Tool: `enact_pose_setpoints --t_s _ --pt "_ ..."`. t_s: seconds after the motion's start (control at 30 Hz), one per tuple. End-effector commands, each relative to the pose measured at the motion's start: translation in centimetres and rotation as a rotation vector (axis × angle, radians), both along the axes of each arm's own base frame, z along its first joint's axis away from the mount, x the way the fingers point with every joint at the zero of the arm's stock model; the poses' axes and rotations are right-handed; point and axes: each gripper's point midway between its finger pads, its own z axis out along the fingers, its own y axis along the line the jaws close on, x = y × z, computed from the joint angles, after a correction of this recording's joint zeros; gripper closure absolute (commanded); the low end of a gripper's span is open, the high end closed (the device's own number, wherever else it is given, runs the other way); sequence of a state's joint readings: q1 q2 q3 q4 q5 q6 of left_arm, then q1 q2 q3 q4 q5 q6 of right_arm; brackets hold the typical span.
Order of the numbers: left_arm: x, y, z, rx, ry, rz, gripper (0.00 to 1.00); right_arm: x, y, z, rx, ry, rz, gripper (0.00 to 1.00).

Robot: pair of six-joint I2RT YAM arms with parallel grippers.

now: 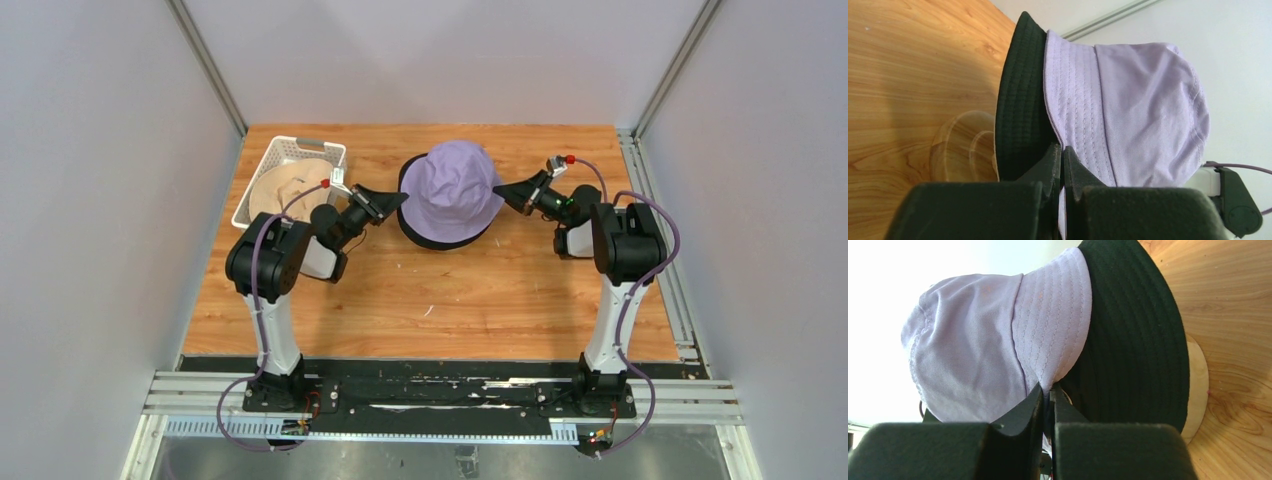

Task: Stack the hats
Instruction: Stack the hat on the hat.

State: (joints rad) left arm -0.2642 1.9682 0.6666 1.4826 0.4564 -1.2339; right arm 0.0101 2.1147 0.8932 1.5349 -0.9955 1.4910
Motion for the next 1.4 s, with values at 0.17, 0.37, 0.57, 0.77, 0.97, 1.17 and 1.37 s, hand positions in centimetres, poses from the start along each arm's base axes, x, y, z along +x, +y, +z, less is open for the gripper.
enact_pose_setpoints --t_s 0.17,0.37,0.57,0.77,0.97,1.17,1.37 --pt "0.9 0.9 -1.8 0.121 0.038 0.078 1.0 1.7 -1.5 -2.4 -0.165 -0.005 -0.074 0.99" --pt "1.6 1.1 -3.8 0.156 0.08 0.094 1.0 2.3 -2.0 -4.5 -0.251 0.021 -0.108 0.99" --pt "2.0 1.5 -6.5 0.173 0.135 0.114 1.0 2.6 -2.2 -5.5 -0.28 0.033 -0.119 0.99" --pt "2.2 2.6 -8.4 0.221 0.185 0.156 1.0 2.9 -2.2 -5.9 -0.279 0.037 -0.117 0.99" --pt "2.3 3.6 -10.4 0.282 0.261 0.188 1.0 3.0 -2.1 -5.7 -0.276 0.031 -0.114 0.99" --pt "2.3 4.6 -12.4 0.334 0.351 0.212 1.0 2.9 -2.0 -5.4 -0.271 0.02 -0.11 1.0" --pt "2.2 4.9 -13.3 0.393 0.408 0.209 1.0 2.8 -2.0 -5.8 -0.274 0.032 -0.11 0.99"
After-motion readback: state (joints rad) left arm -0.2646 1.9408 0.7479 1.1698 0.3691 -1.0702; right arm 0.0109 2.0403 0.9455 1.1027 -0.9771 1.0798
